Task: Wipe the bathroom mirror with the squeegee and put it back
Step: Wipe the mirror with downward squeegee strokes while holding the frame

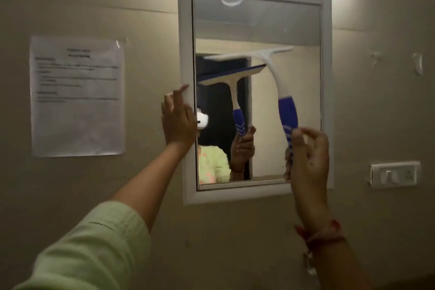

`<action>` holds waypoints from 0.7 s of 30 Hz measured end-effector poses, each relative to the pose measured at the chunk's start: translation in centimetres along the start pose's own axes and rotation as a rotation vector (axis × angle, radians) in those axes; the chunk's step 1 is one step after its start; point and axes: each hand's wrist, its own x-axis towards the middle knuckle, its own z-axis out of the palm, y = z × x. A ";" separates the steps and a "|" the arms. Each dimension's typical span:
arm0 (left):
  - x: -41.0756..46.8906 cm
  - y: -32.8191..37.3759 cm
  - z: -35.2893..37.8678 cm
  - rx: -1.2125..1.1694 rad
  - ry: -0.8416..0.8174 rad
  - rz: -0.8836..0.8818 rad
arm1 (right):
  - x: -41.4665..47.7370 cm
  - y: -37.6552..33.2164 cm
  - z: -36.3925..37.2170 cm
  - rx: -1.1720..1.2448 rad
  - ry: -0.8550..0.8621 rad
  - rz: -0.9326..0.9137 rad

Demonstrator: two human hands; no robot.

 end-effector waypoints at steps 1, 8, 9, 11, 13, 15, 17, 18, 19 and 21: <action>0.0 0.0 0.0 -0.005 -0.001 0.000 | 1.6 -0.7 0.5 -0.046 -0.007 -0.035; 0.0 -0.2 0.2 -0.009 -0.011 0.005 | 10.4 -1.8 3.9 -0.221 0.016 -0.200; 0.0 -0.2 0.3 -0.010 -0.011 0.005 | 11.0 -1.9 4.2 -0.229 0.021 -0.221; 0.0 -0.3 0.4 -0.013 -0.009 0.007 | 12.2 -2.3 4.8 -0.241 0.039 -0.264; 0.1 -0.3 0.4 -0.012 -0.004 0.011 | 13.1 -3.1 5.5 -0.245 0.042 -0.301; 0.1 -0.3 0.3 -0.016 -0.008 0.008 | 13.8 -4.0 6.3 -0.246 0.024 -0.326; 0.0 -0.2 0.3 -0.015 -0.014 -0.005 | 13.9 -4.6 7.0 -0.243 0.003 -0.323; 0.0 -0.2 0.2 -0.011 -0.013 -0.008 | 13.8 -4.7 7.2 -0.244 -0.003 -0.321; 0.0 -0.1 0.2 -0.010 -0.014 -0.009 | 13.6 -4.5 7.3 -0.246 -0.003 -0.323; 0.0 -0.1 0.1 -0.007 -0.015 -0.006 | 12.9 -3.8 6.9 -0.245 0.008 -0.326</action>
